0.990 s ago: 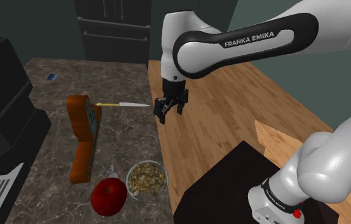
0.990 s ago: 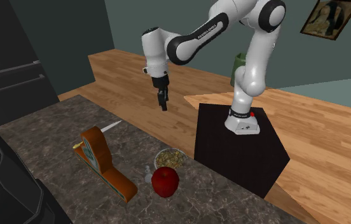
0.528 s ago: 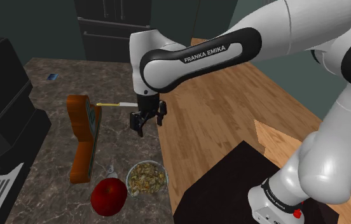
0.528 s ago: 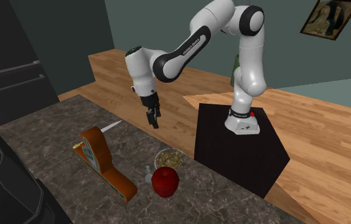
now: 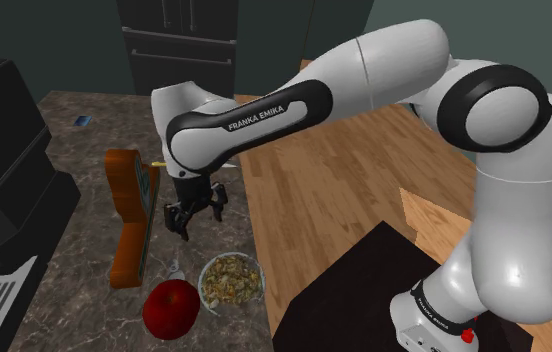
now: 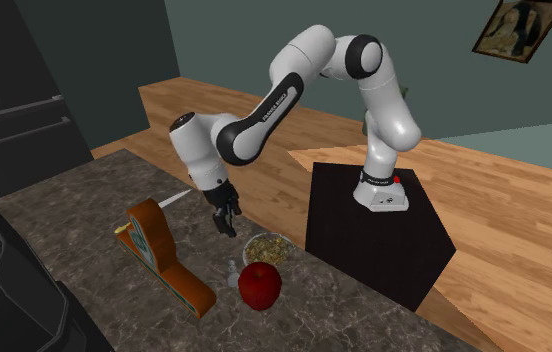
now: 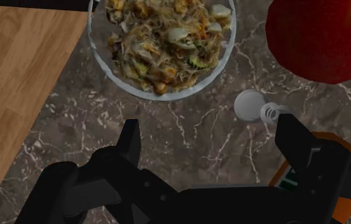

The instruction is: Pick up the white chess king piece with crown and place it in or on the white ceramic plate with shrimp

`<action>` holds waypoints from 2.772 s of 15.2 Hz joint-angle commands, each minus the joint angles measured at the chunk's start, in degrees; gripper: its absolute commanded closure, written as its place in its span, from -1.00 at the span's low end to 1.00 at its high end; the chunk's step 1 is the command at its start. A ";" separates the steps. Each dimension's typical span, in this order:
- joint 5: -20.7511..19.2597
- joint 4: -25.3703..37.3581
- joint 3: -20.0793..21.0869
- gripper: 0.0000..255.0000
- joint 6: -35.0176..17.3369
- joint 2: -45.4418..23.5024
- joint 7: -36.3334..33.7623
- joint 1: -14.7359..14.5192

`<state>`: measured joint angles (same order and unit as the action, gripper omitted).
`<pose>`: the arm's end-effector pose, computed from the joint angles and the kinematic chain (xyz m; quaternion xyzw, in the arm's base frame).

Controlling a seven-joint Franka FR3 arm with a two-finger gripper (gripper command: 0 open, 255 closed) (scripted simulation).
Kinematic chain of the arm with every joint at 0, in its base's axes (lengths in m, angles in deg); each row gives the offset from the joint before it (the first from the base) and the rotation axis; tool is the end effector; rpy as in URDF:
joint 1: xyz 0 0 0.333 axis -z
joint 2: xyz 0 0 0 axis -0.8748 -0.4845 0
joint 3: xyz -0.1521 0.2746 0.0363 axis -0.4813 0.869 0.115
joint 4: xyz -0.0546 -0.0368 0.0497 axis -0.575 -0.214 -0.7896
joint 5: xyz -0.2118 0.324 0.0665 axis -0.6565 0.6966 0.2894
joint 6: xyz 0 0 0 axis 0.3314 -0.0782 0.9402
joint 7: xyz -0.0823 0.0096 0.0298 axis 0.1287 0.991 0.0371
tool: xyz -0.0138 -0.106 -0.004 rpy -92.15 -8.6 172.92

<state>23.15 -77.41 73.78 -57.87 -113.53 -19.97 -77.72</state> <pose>0.5292 0.3783 0.3065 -0.9884 -0.0471 0.1443 0.0092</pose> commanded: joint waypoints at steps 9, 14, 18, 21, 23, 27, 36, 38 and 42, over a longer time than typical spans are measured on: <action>-2.02 26.06 -0.98 -1.00 7.09 -22.55 -4.28 -8.32; -2.11 22.68 -1.04 -1.00 3.41 -22.85 -4.37 -8.33; -2.15 21.74 -1.07 -1.00 2.30 -23.02 -4.40 -8.36; -2.15 21.74 -1.07 -1.00 2.31 -23.02 -4.40 -8.36; -2.15 21.74 -1.07 -1.00 2.31 -23.02 -4.39 -8.36; -2.15 21.74 -1.07 1.00 2.31 -23.02 -4.39 -8.36; -1.91 21.64 -0.82 1.00 3.59 -21.61 -4.58 -8.18; -1.75 21.67 -0.66 1.00 4.49 -20.72 -4.70 -8.06; -1.44 21.98 -0.35 1.00 6.39 -19.08 -4.95 -7.88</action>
<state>21.61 -55.43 73.33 -51.97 -133.11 -24.82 -85.65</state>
